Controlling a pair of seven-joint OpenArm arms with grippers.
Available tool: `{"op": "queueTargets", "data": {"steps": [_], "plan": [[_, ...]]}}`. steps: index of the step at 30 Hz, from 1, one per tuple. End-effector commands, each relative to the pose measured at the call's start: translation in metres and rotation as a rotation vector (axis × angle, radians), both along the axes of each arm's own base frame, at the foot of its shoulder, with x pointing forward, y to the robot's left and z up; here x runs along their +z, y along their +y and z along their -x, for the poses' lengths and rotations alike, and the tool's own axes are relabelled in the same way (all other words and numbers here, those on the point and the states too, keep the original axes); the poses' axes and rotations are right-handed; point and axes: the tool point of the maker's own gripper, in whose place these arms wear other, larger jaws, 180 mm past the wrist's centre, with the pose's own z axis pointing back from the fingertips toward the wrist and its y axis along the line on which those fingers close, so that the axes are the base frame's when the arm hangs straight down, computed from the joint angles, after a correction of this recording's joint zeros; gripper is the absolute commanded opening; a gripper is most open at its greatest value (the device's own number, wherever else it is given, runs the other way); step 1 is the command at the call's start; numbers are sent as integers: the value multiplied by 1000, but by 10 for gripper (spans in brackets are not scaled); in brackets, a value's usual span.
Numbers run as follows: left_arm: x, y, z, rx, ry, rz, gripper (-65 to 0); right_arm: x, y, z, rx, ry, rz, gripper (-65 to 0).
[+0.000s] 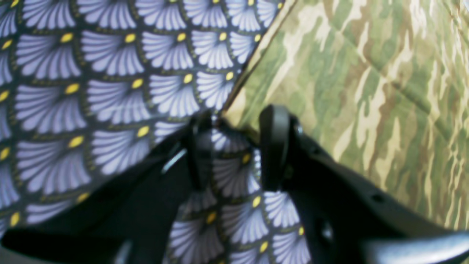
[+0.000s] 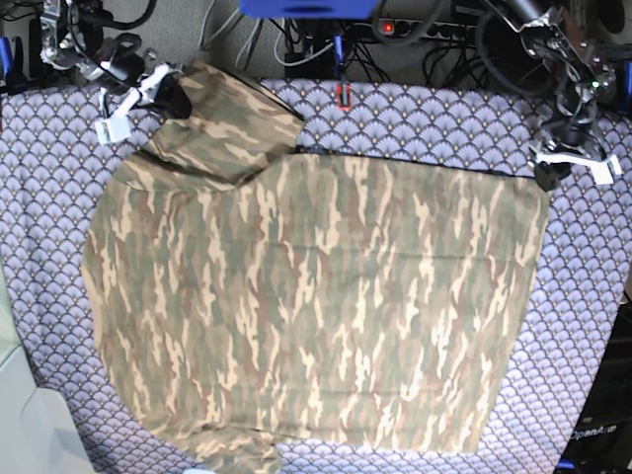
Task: Fold the T-shirt properly
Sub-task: 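Close both grippers on the shirt's shoulder edge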
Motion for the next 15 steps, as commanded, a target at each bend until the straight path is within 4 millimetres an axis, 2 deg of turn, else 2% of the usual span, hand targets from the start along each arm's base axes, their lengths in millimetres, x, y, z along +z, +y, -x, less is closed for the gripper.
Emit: {"op": "queueTargets", "data": {"steps": [1,7,13,15], "plan": [[10,3,-7,-1,-36,-13,-429,0,-4,1,15,3,23,-650],[10,-7,-15,1,-56,13,-429,0,-4,0,16,3,23,-650],[-10,-15,-13,8,-23,71,-429,0,-4,1,16,4,24,-650],[-10,-16,-16,7,-28,77,-430,0,-5,0,17,3,26,-650]]}}
